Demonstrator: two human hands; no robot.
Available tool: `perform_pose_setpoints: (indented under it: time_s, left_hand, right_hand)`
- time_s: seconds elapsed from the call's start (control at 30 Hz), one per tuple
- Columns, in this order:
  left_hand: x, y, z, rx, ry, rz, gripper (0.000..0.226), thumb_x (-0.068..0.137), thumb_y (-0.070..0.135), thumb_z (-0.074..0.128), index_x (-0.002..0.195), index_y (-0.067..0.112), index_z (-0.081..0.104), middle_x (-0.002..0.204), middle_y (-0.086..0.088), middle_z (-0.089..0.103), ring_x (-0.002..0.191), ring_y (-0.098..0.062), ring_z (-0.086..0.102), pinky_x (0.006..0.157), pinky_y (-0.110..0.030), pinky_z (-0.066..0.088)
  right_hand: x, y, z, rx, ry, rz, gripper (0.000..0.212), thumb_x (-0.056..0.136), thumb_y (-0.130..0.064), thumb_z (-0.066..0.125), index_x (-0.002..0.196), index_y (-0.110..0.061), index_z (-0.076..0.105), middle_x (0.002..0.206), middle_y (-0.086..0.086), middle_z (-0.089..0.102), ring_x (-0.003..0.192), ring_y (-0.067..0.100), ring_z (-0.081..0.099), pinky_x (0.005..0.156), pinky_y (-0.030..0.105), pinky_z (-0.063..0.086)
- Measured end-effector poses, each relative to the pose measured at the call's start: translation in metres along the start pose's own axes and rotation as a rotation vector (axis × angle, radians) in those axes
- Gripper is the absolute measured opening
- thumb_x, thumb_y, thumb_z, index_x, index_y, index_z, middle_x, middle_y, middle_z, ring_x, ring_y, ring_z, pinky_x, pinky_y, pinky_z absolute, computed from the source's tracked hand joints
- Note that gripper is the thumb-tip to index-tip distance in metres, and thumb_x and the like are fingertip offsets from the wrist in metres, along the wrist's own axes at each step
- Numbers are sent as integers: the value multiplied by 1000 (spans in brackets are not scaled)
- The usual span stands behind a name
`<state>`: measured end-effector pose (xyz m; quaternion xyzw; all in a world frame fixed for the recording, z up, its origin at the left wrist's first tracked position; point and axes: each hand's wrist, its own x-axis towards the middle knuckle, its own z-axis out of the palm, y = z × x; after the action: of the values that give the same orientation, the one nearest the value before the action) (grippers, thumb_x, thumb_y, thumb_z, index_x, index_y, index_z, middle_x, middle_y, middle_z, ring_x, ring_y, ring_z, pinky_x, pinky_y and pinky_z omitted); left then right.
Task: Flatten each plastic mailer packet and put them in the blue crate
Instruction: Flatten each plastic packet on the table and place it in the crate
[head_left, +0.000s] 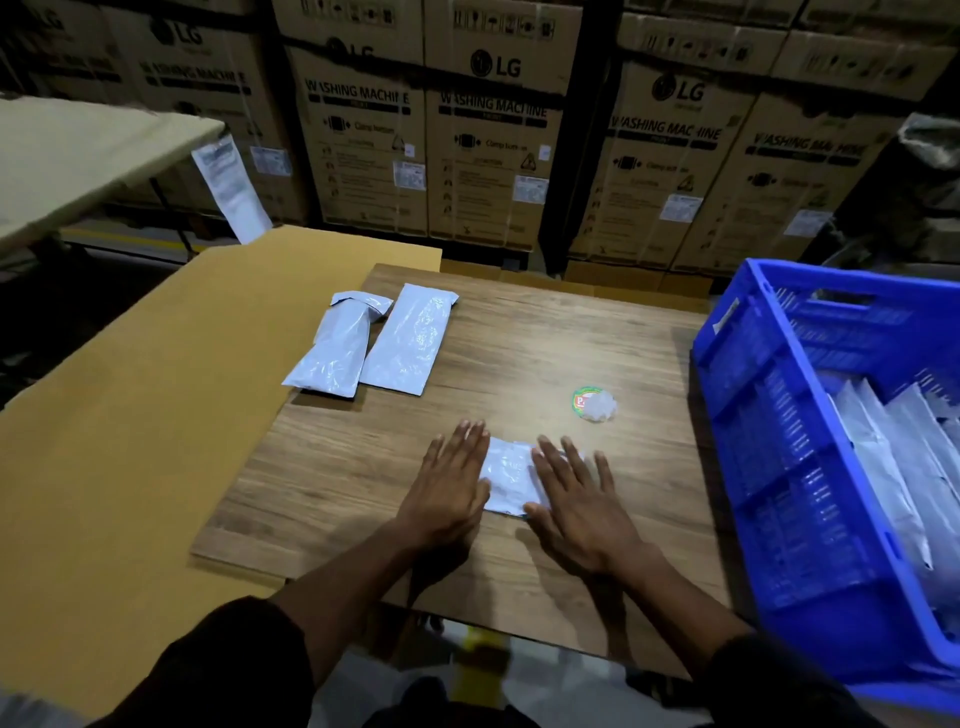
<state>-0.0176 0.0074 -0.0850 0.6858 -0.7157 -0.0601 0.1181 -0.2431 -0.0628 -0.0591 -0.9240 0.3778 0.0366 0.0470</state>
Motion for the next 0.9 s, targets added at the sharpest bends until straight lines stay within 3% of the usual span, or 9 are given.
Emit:
perform_pose_setpoints:
  time_s: [0.07,0.13,0.2,0.3,0.47,0.6,0.73,0.83,0.9]
  left_hand:
    - [-1,10,13,34,18,47,64,100,42,34,153,5,39,163,-9,27,150,-25,28,118,-47,20]
    - [-4,14,20,44,36,31,66,101,48,36,153,8,39,164,-7,29,151,-23,25,118,-46,22]
    - [-4,12,20,60,61,35,67,101,50,35,154,10,37,164,-5,29,152,-22,24,118,-47,27]
    - [-2,8,16,54,0,42,67,102,51,33,155,11,35,164,-4,28,152,-22,25,115,-50,36]
    - [-2,8,18,15,1,28,74,100,59,31,158,13,29,167,1,16,154,-17,13,118,-51,30]
    - [-7,7,15,103,19,81,87,93,67,39,157,8,30,166,-8,22,154,-25,17,117,-56,28]
    - [-11,9,11,194,100,141,74,91,45,60,152,9,41,161,-13,34,149,-34,29,115,-58,30]
    - [-7,3,8,205,121,159,78,73,13,74,147,16,47,151,-10,49,141,-35,42,110,-57,36]
    - [-3,0,1,191,108,149,86,69,9,76,147,23,42,148,-7,53,138,-35,46,106,-59,39]
  right_hand:
    - [1,-6,9,0,-5,-77,73,100,-62,18,159,-22,3,163,-8,-16,151,18,-16,119,50,-10]
    - [1,-4,16,16,13,-92,73,101,-60,26,159,-21,7,164,-6,-13,152,17,-14,119,44,-8]
    - [-3,-1,19,23,114,-109,68,100,-56,37,155,-18,27,166,2,8,153,21,5,119,44,4]
    - [-9,1,20,-18,219,-171,44,94,-45,55,131,-22,53,157,8,37,147,28,29,114,52,28]
    - [-7,-3,15,5,360,-191,12,89,-25,67,99,-20,65,143,11,52,139,33,40,110,54,37]
    - [-4,-5,16,-20,390,-201,6,89,-21,65,92,-16,64,134,10,57,135,32,44,106,52,39]
    - [-9,-6,2,82,421,-188,11,91,-20,55,96,-12,60,128,11,56,122,34,54,99,50,44]
    - [-16,-5,-5,20,461,-321,19,90,-25,59,108,-20,64,141,2,54,134,33,47,106,59,36]
    - [-20,-3,-7,-94,468,-477,21,96,-32,60,115,-32,68,146,-11,51,144,31,37,108,68,26]
